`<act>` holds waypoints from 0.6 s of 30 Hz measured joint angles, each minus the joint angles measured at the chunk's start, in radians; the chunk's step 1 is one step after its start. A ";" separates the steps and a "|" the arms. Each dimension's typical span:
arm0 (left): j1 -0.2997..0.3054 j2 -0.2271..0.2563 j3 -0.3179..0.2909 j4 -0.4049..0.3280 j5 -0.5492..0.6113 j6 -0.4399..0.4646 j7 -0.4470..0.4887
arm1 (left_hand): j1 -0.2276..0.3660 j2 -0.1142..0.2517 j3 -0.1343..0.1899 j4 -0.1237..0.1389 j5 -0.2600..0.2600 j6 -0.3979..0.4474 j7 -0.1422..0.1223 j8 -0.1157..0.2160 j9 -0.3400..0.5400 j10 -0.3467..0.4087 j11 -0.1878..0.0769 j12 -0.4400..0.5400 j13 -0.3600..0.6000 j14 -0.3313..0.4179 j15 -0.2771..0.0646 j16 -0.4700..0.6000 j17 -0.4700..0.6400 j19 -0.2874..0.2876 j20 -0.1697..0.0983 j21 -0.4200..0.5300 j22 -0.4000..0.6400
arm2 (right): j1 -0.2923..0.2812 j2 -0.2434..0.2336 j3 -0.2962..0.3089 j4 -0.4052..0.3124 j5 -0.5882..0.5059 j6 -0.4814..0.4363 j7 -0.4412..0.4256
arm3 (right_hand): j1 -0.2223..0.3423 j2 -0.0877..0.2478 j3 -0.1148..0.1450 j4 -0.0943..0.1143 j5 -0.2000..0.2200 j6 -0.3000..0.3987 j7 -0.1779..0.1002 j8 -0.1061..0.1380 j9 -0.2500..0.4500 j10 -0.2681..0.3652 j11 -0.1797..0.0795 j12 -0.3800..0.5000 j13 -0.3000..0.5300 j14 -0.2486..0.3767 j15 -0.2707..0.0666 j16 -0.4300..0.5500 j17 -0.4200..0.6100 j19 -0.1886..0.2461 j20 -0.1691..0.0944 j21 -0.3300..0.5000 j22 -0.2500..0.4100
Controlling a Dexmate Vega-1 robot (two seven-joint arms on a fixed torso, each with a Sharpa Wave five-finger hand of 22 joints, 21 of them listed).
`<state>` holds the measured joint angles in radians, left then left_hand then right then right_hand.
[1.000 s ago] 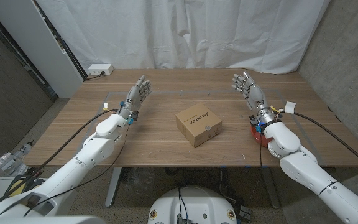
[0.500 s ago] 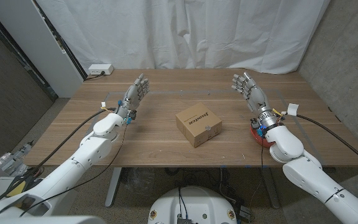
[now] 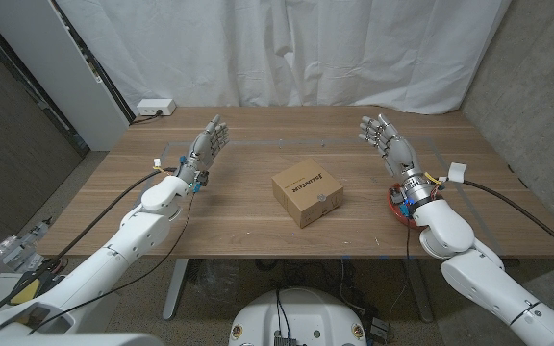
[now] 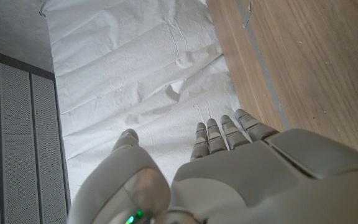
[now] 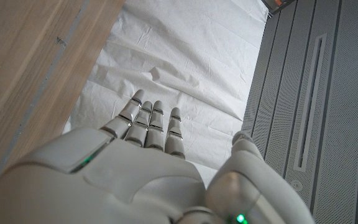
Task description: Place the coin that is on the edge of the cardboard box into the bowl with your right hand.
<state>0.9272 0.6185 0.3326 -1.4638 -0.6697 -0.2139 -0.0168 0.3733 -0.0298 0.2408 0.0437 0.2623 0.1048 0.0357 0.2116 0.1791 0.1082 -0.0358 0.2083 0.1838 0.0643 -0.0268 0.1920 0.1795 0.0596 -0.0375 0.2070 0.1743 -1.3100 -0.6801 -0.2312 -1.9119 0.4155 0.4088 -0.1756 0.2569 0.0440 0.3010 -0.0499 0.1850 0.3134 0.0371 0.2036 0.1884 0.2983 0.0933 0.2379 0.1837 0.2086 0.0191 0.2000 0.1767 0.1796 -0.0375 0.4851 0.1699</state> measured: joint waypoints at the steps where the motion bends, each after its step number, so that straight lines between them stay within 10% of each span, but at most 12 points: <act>1: -0.003 -0.001 0.000 0.001 0.000 0.000 -0.001 | 0.000 0.000 0.000 0.000 0.000 0.000 0.000 0.000 0.000 0.000 0.000 0.000 0.000 0.000 0.000 0.000 0.000 0.000 0.000 0.000 0.000 | -0.004 0.000 0.002 -0.002 -0.002 0.001 -0.001 | 0.004 0.004 0.000 0.000 0.000 0.000 0.000 0.000 0.000 0.000 0.000 0.000 0.000 0.000 0.000 0.000 0.000 0.000 0.000 -0.001 0.003; 18: -0.009 -0.003 0.009 -0.007 0.002 0.004 -0.014 | 0.004 0.004 -0.004 -0.004 -0.004 0.000 0.000 -0.005 0.000 0.000 0.000 0.000 0.000 0.000 0.000 0.000 0.000 0.000 0.000 -0.004 0.000 | -0.062 -0.017 0.045 -0.037 -0.040 0.023 -0.003 | 0.017 0.004 0.008 -0.008 0.000 0.010 -0.010 0.000 0.000 0.022 -0.008 0.000 0.000 0.021 -0.011 0.000 0.000 0.016 -0.002 -0.004 0.005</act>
<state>0.9179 0.6153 0.3420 -1.4708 -0.6675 -0.2102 -0.0303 0.3771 -0.0259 0.2367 0.0396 0.2585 0.1047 0.0357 0.2069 0.1791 0.1081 -0.0358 0.2083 0.1838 0.0642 -0.0268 0.1920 0.1794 0.0596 -0.0375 0.2033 0.1742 -1.3722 -0.6971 -0.1864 -1.9485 0.3752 0.4322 -0.1790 0.2740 0.0475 0.3088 -0.0575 0.1851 0.3237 0.0268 0.2036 0.1883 0.3207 0.0852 0.2379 0.1836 0.2299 0.0083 0.2000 0.1768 0.1958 -0.0390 0.4807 0.1748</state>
